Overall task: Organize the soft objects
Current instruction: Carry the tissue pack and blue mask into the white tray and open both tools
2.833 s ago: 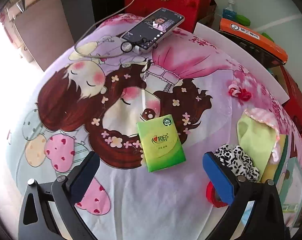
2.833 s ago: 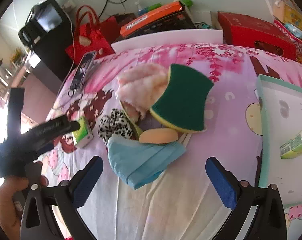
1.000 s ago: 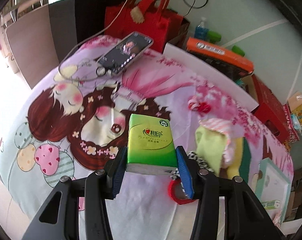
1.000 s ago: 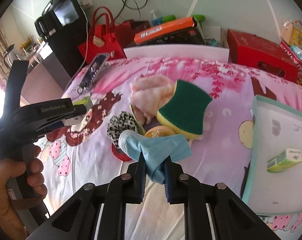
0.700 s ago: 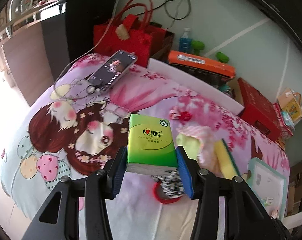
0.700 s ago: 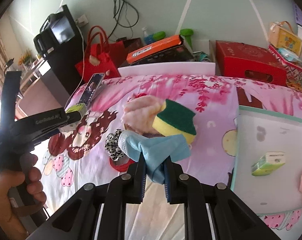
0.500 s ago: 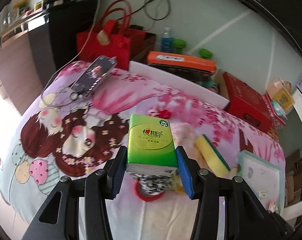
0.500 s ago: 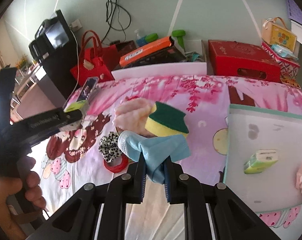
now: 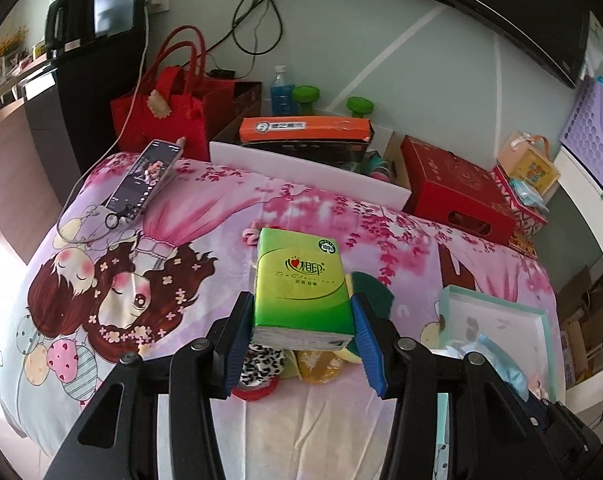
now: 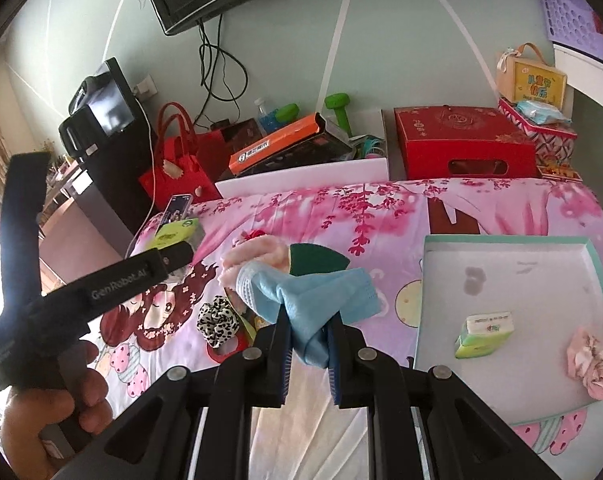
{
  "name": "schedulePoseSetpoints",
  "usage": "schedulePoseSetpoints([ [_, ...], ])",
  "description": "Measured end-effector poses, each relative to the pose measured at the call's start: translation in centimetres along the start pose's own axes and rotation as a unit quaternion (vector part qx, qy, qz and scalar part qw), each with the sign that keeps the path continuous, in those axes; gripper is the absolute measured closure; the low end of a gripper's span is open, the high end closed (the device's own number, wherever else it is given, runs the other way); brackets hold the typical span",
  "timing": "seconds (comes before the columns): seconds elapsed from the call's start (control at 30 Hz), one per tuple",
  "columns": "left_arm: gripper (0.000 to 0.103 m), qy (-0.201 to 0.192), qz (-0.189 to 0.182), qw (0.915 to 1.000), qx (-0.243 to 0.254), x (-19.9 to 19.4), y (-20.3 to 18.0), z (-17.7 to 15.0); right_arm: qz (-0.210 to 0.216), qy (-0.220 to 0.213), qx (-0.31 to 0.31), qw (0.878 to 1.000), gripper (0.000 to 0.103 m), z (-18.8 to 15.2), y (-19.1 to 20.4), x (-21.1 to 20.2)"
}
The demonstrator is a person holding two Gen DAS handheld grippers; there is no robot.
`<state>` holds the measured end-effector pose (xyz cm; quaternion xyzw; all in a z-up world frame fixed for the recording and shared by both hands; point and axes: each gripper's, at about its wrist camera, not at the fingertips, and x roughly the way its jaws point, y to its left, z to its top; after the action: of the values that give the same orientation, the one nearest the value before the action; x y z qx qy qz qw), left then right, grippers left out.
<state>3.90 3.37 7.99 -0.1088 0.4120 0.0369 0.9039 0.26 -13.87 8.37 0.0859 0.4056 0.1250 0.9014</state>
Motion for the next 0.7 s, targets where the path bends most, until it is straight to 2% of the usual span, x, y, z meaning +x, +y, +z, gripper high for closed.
schedulePoseSetpoints([
  [0.17,0.053,0.012,-0.01,0.9996,0.023,0.8,-1.9,-0.3,-0.019,0.005,0.009,1.0,0.087,-0.1,-0.8,0.6],
  [0.33,0.053,0.015,-0.033,0.9981,0.051,1.3,-4.6,-0.6,-0.065,-0.033,0.046,0.996,0.087,0.4,-4.1,-1.2],
  [0.57,0.053,0.023,-0.066,0.9926,0.099,3.1,-9.6,-1.0,-0.142,-0.058,0.123,0.981,0.087,0.5,-11.1,-2.6],
  [0.7,0.053,0.037,-0.087,0.988,0.123,4.3,-12.0,-1.6,-0.167,-0.057,0.16,0.971,0.087,0.2,-14.5,-2.9],
])
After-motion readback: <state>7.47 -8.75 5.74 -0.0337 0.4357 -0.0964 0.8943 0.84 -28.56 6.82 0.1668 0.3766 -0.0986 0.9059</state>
